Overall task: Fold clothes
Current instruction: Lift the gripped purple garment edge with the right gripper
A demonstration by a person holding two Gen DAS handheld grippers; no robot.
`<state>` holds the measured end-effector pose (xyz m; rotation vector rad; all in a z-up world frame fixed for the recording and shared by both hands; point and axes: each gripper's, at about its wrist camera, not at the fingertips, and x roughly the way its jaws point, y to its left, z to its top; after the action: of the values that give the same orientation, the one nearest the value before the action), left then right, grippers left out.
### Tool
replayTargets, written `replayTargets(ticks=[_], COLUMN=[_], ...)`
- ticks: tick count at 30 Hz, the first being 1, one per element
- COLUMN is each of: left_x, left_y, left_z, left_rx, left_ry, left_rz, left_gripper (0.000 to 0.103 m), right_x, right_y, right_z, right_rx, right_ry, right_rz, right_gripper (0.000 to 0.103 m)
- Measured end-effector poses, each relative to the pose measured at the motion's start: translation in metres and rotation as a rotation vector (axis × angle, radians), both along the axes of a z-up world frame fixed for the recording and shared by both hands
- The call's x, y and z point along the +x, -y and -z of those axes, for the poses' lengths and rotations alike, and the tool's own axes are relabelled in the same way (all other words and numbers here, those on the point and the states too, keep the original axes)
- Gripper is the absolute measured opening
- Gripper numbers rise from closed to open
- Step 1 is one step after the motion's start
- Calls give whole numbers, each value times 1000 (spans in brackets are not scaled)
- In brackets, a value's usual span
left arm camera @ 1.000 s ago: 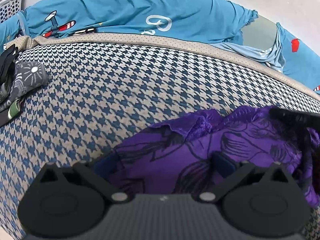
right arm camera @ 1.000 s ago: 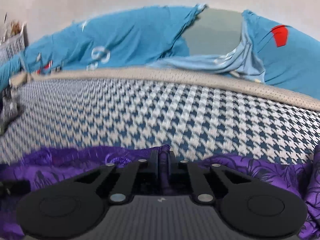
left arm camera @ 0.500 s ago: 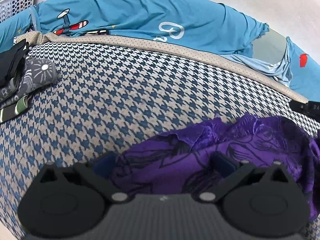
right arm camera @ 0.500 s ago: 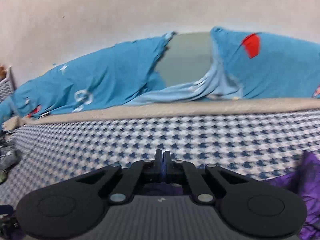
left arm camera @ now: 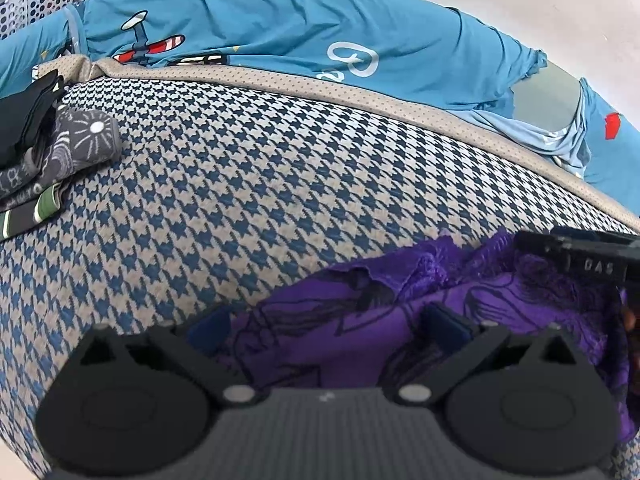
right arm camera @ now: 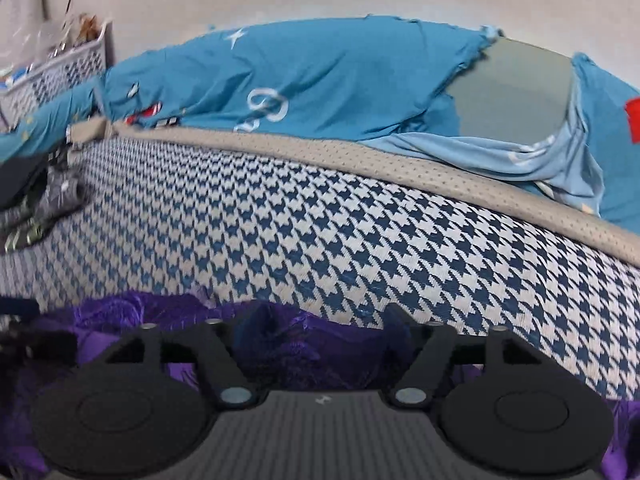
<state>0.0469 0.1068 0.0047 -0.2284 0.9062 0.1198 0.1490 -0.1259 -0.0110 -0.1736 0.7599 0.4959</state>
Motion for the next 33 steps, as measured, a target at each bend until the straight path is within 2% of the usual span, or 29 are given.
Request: replayTargets(ticks=[6,8,10,14,17,20,25,33], left_x=[1,1,2,3,4,4,6,15], left_y=[0,0,0,-1,-1,0,-1,2], left_z=[1,2,2,2,2,1,-2,-11], left_rx=[2,2,4,-3,-5,-5,-7,11], left_ry=[-9,-10,-12,-14,-16,-11,1,51], left_rz=[6,7,8,2,0,-1,-10,-26], left_gripper=[103,103,103,103,103,103,103,103], right_x=[4,6,4,-3,-5,-5,-3,10], right_y=[-10,-9,-10,-12,-13,-10,-1,19], right_z=[18,21,22,21,21,18,-1,-36], right_rx=[-109,-99,-99,-99,-95,-59,37,158], right_ry=[-19,-34,-39,-47,-46,-51,9,165], right_rz=[-85,-96,-117,-178,-188,-171,-95,135], right_gripper=[71,71,64,36,20,14,12,12])
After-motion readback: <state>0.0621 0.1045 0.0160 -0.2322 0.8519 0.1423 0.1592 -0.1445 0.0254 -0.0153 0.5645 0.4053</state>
